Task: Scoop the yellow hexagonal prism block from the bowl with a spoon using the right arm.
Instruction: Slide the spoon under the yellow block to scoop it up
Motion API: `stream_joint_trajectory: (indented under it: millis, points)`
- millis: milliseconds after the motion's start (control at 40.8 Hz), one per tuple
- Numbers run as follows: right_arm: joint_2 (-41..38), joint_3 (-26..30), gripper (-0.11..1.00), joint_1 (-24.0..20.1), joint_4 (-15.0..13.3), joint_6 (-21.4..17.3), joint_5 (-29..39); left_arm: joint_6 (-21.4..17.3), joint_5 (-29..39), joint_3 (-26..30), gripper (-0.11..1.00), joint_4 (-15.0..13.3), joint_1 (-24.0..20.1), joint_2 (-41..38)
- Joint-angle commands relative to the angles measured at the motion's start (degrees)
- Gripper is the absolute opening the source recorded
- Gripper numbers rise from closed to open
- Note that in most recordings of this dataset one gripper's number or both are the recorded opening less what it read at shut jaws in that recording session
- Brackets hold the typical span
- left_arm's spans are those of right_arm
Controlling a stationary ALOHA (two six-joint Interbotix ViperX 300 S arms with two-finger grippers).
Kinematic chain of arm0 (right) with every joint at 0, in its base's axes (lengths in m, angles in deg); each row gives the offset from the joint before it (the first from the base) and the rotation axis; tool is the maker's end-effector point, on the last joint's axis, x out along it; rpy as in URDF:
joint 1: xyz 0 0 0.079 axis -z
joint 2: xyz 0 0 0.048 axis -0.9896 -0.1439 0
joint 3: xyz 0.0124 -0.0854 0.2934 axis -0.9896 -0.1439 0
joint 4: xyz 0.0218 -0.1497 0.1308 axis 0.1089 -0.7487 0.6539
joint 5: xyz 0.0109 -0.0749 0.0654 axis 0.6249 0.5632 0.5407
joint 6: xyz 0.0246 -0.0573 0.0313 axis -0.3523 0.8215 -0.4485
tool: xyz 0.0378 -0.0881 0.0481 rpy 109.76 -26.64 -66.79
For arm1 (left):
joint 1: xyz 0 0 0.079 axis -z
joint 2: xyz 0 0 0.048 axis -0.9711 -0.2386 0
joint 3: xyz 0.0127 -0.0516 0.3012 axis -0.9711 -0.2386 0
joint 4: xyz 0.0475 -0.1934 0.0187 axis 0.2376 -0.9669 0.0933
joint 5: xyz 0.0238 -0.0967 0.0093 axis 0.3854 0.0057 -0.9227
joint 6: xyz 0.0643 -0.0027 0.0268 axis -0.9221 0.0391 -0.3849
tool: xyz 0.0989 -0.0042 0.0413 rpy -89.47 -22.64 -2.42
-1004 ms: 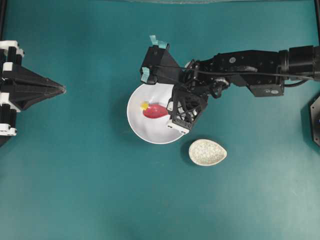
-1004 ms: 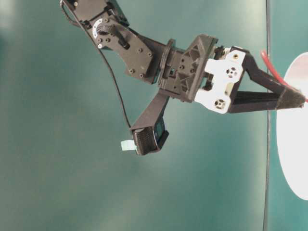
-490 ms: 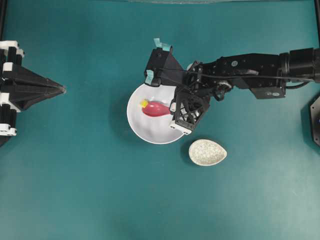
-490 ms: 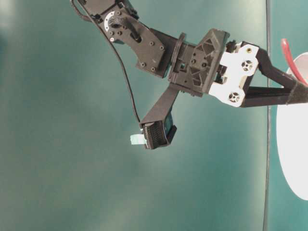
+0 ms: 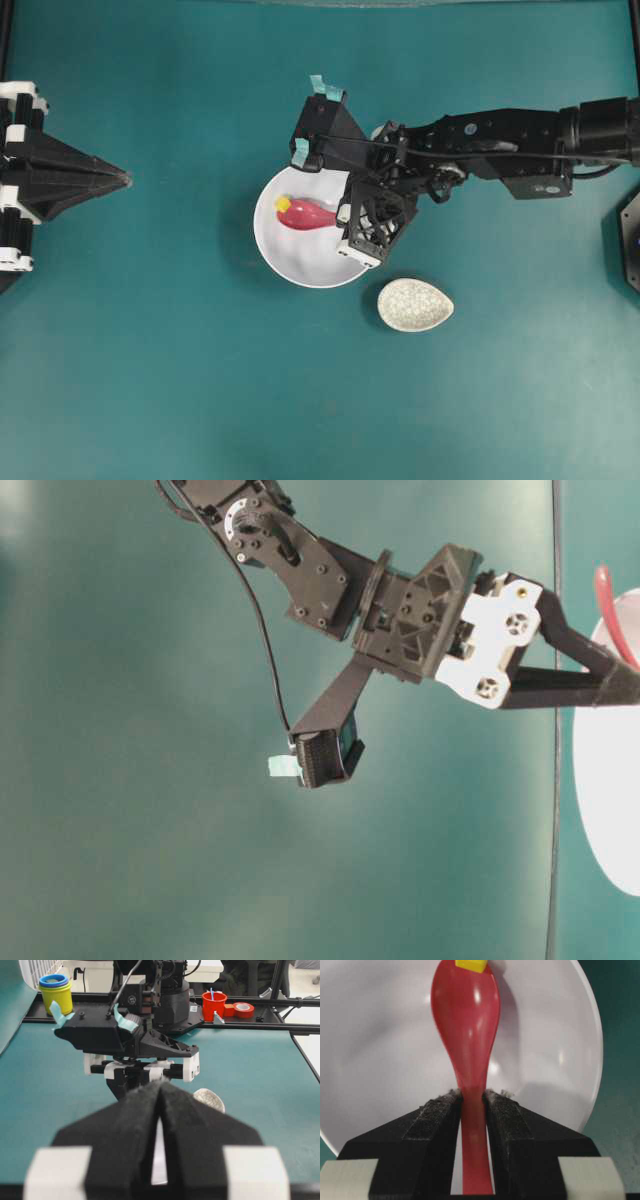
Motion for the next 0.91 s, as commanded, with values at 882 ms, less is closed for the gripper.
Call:
stream_joint_trajectory:
  millis: [882]
  points:
    - [1.0, 0.4, 0.24, -0.1, -1.2, 0.1, -0.4, 0.1, -0.3, 1.6, -0.01, 0.2, -0.1, -0.3]
